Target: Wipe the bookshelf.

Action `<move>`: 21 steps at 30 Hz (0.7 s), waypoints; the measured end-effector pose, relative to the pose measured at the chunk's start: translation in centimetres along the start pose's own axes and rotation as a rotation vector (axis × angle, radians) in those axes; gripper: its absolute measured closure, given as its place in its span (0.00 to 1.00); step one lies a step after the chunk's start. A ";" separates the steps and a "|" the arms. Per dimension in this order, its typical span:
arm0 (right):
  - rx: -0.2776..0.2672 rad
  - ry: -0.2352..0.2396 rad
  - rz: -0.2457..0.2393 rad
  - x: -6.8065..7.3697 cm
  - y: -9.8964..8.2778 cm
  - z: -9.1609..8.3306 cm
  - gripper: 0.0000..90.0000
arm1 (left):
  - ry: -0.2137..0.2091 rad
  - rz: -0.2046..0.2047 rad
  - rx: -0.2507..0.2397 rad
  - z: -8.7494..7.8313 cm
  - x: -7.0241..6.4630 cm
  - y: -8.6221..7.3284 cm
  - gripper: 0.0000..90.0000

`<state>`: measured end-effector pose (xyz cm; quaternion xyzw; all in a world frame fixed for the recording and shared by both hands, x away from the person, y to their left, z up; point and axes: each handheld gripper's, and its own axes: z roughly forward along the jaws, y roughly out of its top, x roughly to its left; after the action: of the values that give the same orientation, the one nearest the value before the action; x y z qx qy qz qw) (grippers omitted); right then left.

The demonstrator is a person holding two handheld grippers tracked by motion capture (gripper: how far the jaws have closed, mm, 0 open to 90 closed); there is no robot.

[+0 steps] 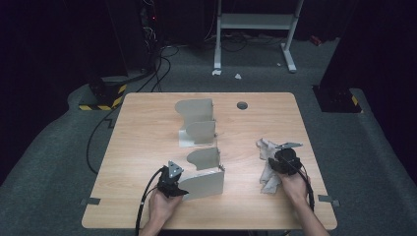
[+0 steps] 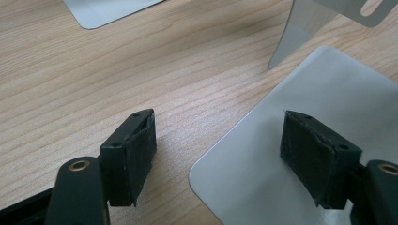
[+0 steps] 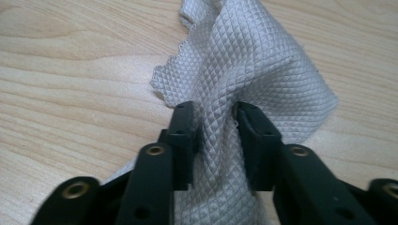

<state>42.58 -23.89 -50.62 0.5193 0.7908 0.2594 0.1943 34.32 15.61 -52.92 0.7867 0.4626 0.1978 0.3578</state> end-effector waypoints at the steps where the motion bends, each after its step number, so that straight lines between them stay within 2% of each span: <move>1: -0.006 -0.001 0.003 0.0 0.0 -0.1 0.68 | -0.008 0.002 0.005 -0.1 0.1 0.0 0.31; 4: -0.056 0.002 0.012 0.1 -0.2 -1.2 0.66 | -0.016 0.010 0.010 -0.4 0.6 -0.1 0.35; 7: -0.103 -0.007 0.002 0.3 -0.1 -2.5 0.64 | -0.001 0.005 0.029 -0.8 1.4 -0.2 0.38; 12: -0.147 0.025 -0.010 1.0 0.2 -4.0 0.63 | 0.005 -0.036 0.055 -1.0 3.3 0.3 0.40; 13: -0.152 0.035 -0.023 1.3 0.2 -4.1 0.63 | 0.007 -0.044 0.058 -1.0 3.6 0.5 0.40; 16: -0.179 0.058 -0.062 3.0 -0.1 -4.5 0.64 | 0.024 -0.035 0.045 -1.4 4.5 1.5 0.43; 19: -0.172 0.090 -0.126 5.1 -0.6 -4.4 0.65 | 0.037 -0.004 0.053 -1.7 5.2 2.7 0.43; 21: -0.159 0.121 -0.153 6.4 -0.9 -4.2 0.65 | 0.035 -0.005 0.051 -1.9 5.7 3.6 0.43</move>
<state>37.02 -19.16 -48.06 0.4239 0.8153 0.3363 0.2060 38.05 20.13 -49.11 0.7908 0.4756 0.1990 0.3300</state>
